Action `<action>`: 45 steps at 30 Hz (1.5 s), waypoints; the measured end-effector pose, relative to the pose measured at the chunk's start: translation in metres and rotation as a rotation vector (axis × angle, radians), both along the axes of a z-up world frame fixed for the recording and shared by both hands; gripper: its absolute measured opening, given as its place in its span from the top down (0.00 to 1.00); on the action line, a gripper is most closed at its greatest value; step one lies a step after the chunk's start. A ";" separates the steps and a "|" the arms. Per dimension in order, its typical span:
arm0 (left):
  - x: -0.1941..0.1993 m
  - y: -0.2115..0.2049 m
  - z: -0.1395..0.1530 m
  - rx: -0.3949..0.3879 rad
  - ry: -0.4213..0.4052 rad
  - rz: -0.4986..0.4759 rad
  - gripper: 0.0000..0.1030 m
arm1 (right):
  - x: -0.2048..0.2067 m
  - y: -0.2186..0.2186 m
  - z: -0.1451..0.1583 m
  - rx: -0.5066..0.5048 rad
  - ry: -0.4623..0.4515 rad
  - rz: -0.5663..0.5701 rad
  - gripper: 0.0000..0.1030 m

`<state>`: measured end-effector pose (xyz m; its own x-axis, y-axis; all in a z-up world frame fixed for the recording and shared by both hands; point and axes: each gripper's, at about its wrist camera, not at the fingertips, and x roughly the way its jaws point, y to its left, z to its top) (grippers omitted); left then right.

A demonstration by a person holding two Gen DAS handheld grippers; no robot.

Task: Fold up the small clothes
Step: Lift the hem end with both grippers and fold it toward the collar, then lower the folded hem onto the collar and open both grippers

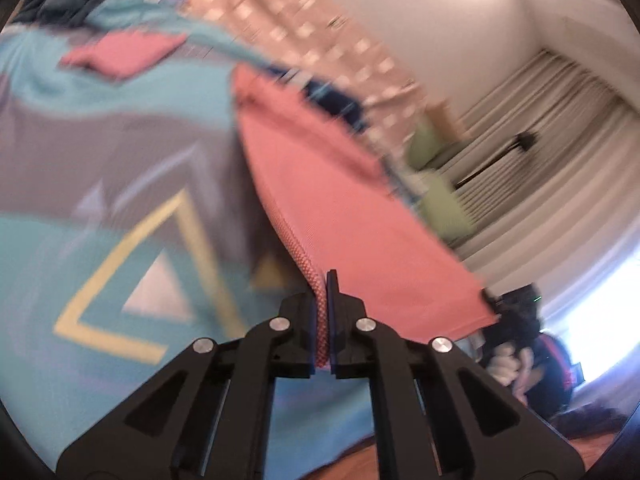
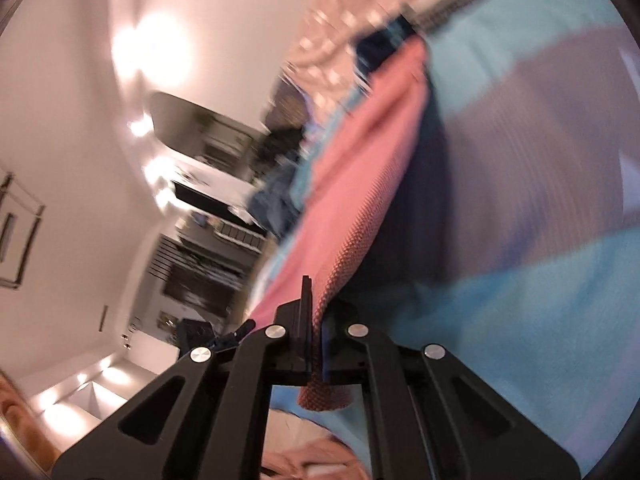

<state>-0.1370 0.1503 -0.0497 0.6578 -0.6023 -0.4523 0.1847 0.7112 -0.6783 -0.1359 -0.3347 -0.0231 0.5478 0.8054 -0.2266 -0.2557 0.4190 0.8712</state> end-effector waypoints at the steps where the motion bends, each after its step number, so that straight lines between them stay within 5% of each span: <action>1: -0.002 0.000 0.012 -0.006 -0.035 -0.004 0.96 | -0.002 -0.003 0.008 0.008 -0.019 -0.008 0.97; 6: -0.030 -0.004 0.066 -0.014 -0.195 -0.028 0.96 | -0.031 -0.017 0.051 0.037 -0.147 -0.042 0.97; 10: -0.064 -0.006 0.092 0.008 -0.259 -0.018 0.96 | -0.066 -0.024 0.086 -0.014 -0.226 -0.091 0.97; 13: -0.078 -0.014 0.104 0.094 -0.301 -0.008 0.96 | -0.077 -0.018 0.098 -0.139 -0.265 -0.125 0.97; 18: -0.042 -0.020 0.090 0.090 -0.240 -0.003 0.96 | -0.040 -0.010 0.076 -0.138 -0.193 -0.149 0.97; 45: 0.135 -0.018 0.073 0.141 -0.123 0.080 0.95 | 0.141 -0.003 0.045 -0.276 -0.146 -0.191 0.96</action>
<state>-0.0023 0.1320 0.0235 0.7565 -0.4820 -0.4421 0.1990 0.8135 -0.5464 0.0049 -0.3375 0.0215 0.7254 0.6044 -0.3294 -0.2634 0.6858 0.6784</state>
